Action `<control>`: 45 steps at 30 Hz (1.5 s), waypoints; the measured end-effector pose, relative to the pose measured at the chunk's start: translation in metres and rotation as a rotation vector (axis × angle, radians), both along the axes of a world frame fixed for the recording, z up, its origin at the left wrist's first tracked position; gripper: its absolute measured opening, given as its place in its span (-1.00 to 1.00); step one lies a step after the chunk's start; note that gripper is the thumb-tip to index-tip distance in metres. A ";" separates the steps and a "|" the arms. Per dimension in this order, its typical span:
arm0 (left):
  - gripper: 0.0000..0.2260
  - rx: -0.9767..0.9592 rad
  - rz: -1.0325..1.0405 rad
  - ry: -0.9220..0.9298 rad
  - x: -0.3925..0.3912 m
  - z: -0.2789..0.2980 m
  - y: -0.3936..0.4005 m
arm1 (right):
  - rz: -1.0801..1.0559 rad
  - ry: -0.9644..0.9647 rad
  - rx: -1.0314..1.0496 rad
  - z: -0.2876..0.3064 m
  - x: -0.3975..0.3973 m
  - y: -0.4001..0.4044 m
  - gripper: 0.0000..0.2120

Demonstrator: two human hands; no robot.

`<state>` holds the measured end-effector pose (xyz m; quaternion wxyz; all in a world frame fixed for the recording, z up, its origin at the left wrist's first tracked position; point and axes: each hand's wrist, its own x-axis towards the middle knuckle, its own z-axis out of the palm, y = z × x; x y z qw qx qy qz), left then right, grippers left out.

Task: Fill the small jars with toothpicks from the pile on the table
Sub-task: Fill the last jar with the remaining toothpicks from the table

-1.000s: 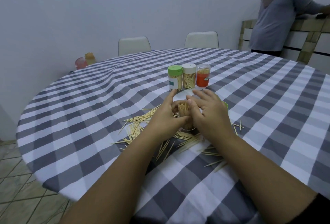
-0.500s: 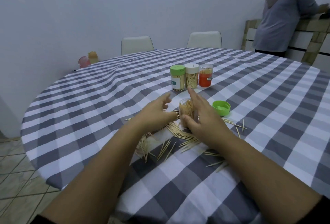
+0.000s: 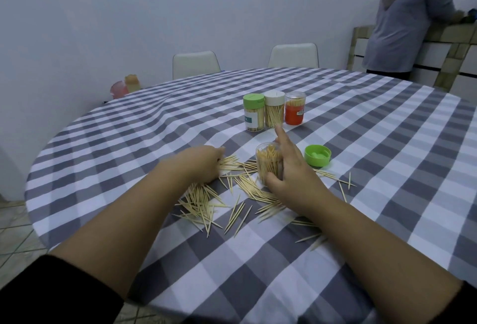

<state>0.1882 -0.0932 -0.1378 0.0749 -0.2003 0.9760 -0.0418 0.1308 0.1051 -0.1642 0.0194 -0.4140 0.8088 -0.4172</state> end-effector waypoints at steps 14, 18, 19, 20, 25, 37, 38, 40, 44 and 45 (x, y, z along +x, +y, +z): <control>-0.60 -0.215 -0.015 0.259 -0.003 -0.020 0.017 | -0.032 -0.032 0.003 0.000 -0.001 0.000 -0.14; -0.59 0.007 0.073 0.508 -0.003 -0.010 0.013 | -0.030 -0.032 0.009 0.001 -0.001 0.001 -0.14; -0.63 0.129 0.108 0.607 -0.003 -0.006 0.014 | -0.029 -0.032 0.011 0.001 -0.001 0.001 -0.15; -0.70 0.279 0.127 0.723 -0.004 -0.002 0.016 | -0.029 -0.033 0.013 0.001 -0.001 0.001 -0.15; -0.79 0.921 0.164 1.111 -0.008 0.021 0.028 | -0.021 -0.042 0.009 0.001 -0.001 0.002 -0.15; -0.85 1.459 0.125 1.088 -0.016 0.023 0.075 | -0.019 -0.031 -0.013 0.000 0.000 0.001 -0.16; -0.85 1.408 0.121 1.061 -0.016 0.017 0.076 | -0.019 -0.030 -0.016 -0.001 -0.001 0.000 -0.15; -0.85 1.341 0.138 1.007 -0.015 0.009 0.078 | -0.015 -0.033 -0.025 -0.002 -0.001 0.000 -0.15; -0.88 1.346 0.168 0.927 -0.012 0.003 0.082 | -0.008 -0.032 -0.031 -0.004 -0.003 0.000 -0.15; -0.88 1.359 0.160 0.923 -0.011 0.003 0.082 | -0.006 -0.033 -0.032 -0.004 -0.003 0.000 -0.15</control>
